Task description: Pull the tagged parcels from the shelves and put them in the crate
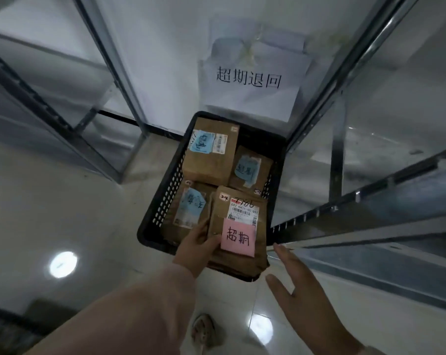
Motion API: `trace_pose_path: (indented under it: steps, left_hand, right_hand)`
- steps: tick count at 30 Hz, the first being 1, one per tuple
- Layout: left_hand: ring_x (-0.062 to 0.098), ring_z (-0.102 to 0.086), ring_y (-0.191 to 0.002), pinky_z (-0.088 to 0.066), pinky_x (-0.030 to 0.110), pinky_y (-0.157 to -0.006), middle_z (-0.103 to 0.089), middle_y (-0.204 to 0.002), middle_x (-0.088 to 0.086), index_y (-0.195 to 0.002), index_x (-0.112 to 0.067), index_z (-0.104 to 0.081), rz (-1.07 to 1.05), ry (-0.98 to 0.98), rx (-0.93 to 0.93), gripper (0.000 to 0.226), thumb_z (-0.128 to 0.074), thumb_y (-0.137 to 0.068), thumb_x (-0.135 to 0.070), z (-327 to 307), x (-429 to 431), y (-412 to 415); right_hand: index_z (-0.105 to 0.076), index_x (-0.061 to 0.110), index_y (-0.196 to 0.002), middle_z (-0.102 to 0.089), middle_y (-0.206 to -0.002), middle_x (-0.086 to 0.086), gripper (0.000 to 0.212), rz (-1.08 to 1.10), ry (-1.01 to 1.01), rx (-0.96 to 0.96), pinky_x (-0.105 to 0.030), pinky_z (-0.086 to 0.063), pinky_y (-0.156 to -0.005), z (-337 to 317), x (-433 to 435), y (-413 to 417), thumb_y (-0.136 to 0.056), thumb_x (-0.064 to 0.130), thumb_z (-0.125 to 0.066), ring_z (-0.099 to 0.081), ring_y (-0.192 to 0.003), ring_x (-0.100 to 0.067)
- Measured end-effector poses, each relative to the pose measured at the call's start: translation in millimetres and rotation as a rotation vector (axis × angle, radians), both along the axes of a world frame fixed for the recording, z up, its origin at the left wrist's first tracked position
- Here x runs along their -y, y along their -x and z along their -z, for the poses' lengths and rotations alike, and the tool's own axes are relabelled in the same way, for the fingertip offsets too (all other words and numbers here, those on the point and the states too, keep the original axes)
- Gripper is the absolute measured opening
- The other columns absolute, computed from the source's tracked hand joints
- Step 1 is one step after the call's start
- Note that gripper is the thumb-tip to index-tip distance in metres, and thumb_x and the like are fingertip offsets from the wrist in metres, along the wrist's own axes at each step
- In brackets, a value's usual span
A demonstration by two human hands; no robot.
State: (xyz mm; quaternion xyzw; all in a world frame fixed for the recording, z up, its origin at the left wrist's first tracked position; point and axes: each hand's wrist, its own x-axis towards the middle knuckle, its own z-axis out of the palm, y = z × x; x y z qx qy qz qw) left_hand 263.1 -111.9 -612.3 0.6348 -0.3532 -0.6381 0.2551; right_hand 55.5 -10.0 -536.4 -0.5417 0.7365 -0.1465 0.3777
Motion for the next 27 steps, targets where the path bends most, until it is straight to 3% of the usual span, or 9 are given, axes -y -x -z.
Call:
trace_pose_path:
  steps: [5,10,14,18,22,25,27]
  left_hand:
    - [0.009,-0.05,-0.104,-0.038,0.027,-0.091,-0.057,-0.116,-0.013,-0.131,-0.041,-0.05,0.136,-0.009,0.104,0.042,-0.059,-0.091,-0.035,52,25,24]
    - [0.028,-0.05,-0.121,-0.034,0.032,-0.101,-0.055,-0.134,0.005,-0.146,-0.033,-0.036,0.317,-0.051,0.315,0.05,-0.046,-0.098,-0.039,87,30,32]
    - [0.033,-0.046,-0.121,-0.037,0.04,-0.108,-0.045,-0.135,0.015,-0.145,-0.034,-0.039,0.397,-0.057,0.489,0.052,-0.051,-0.094,-0.04,91,36,28]
    - [0.032,-0.043,-0.128,-0.035,0.042,-0.111,-0.045,-0.141,0.014,-0.147,-0.027,-0.036,0.471,-0.044,0.548,0.058,-0.055,-0.093,-0.037,85,32,22]
    - [0.025,-0.038,-0.131,-0.032,0.038,-0.109,-0.041,-0.145,0.004,-0.147,-0.029,-0.033,0.598,0.131,0.601,0.057,-0.054,-0.094,-0.035,52,14,19]
    - [0.017,-0.034,-0.133,-0.033,0.036,-0.108,-0.037,-0.149,-0.008,-0.148,-0.033,-0.032,0.646,0.335,0.699,0.063,-0.055,-0.091,-0.044,12,-9,16]
    - [0.016,-0.035,-0.132,-0.033,0.035,-0.109,-0.038,-0.149,-0.008,-0.147,-0.032,-0.034,0.684,0.495,0.75,0.063,-0.054,-0.089,-0.049,-21,-22,20]
  right_hand:
    - [-0.015,0.062,-0.13,-0.014,-0.141,0.041,0.062,-0.01,-0.007,-0.053,0.003,-0.004,-0.1,30,0,3,-0.09,0.043,-0.057,-0.009,-0.126,0.028]
    - [-0.012,0.064,-0.132,-0.014,-0.148,0.034,0.061,-0.008,-0.035,-0.081,-0.02,-0.015,-0.114,47,-3,8,-0.091,0.046,-0.054,-0.014,-0.138,0.01]
    - [-0.008,0.071,-0.126,-0.004,-0.141,0.044,0.059,-0.024,-0.038,-0.1,-0.015,-0.011,-0.109,48,-7,12,-0.091,0.051,-0.051,-0.008,-0.133,0.018]
    - [-0.005,0.072,-0.127,0.002,-0.139,0.047,0.059,-0.046,-0.013,-0.134,-0.014,-0.01,-0.108,42,-9,13,-0.091,0.054,-0.048,-0.001,-0.128,0.024]
    - [0.005,0.066,-0.132,0.009,-0.144,0.04,0.064,-0.079,0.01,-0.222,-0.021,-0.01,-0.114,29,-21,17,-0.091,0.059,-0.043,0.002,-0.134,0.014]
    - [0.017,0.06,-0.132,0.015,-0.146,0.032,0.07,-0.115,0.024,-0.317,-0.02,0.0,-0.112,11,-30,19,-0.09,0.064,-0.038,0.012,-0.135,0.011]
    - [0.015,0.055,-0.138,0.016,-0.148,0.027,0.072,-0.134,0.059,-0.368,-0.017,0.008,-0.109,-7,-34,23,-0.089,0.066,-0.036,0.017,-0.135,0.009]
